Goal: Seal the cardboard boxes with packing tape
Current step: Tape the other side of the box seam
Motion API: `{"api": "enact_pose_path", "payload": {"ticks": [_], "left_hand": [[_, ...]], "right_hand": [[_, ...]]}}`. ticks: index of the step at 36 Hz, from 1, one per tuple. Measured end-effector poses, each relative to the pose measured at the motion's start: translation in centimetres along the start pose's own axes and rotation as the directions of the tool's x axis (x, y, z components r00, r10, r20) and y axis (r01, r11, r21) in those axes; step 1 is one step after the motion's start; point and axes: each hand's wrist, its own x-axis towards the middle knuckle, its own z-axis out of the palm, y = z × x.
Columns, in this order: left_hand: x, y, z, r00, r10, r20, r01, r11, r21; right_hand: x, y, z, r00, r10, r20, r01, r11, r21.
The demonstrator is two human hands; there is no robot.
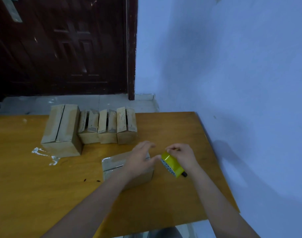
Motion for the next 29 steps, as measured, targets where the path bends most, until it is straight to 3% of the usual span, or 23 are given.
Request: {"api": "enact_pose_path", "payload": {"ticks": [3, 11, 14, 16, 18, 22, 26, 29], "left_hand": [[0.9, 1.9, 0.5, 1.000, -0.027, 0.010, 0.027, 1.000, 0.001], [1.4, 2.6, -0.5, 0.983, -0.034, -0.181, 0.009, 0.990, -0.137], [1.8, 2.4, -1.3, 0.970, -0.140, -0.200, 0.093, 0.968, -0.231], [2.2, 2.4, -2.1, 0.947, -0.262, -0.187, 0.172, 0.902, -0.395], [2.8, 2.4, -2.7, 0.914, -0.392, -0.107, 0.263, 0.771, -0.580], [3.8, 2.1, -3.8, 0.850, -0.519, 0.091, 0.441, 0.607, -0.662], [4.7, 1.6, -4.1, 0.845, -0.526, 0.099, 0.474, 0.649, -0.596], [5.5, 2.0, -4.2, 0.876, -0.477, 0.067, 0.427, 0.706, -0.565]], "right_hand": [[-0.2, -1.3, 0.1, 0.998, -0.056, 0.010, 0.056, 0.998, -0.011], [-0.5, -3.0, 0.2, 0.993, -0.113, -0.040, 0.114, 0.993, 0.021], [-1.1, -3.9, 0.1, 0.994, -0.105, 0.004, 0.103, 0.982, 0.158], [-1.7, -4.4, -0.3, 0.996, -0.085, 0.029, 0.075, 0.965, 0.251], [-2.3, -4.9, -0.8, 0.991, -0.117, 0.063, 0.094, 0.953, 0.290], [-3.3, -5.0, -1.6, 0.957, -0.210, 0.201, 0.124, 0.920, 0.372], [-3.4, -5.4, -1.5, 0.946, -0.237, 0.220, 0.154, 0.928, 0.341], [-3.5, -5.4, -1.0, 0.968, -0.214, 0.131, 0.161, 0.930, 0.331]]}}
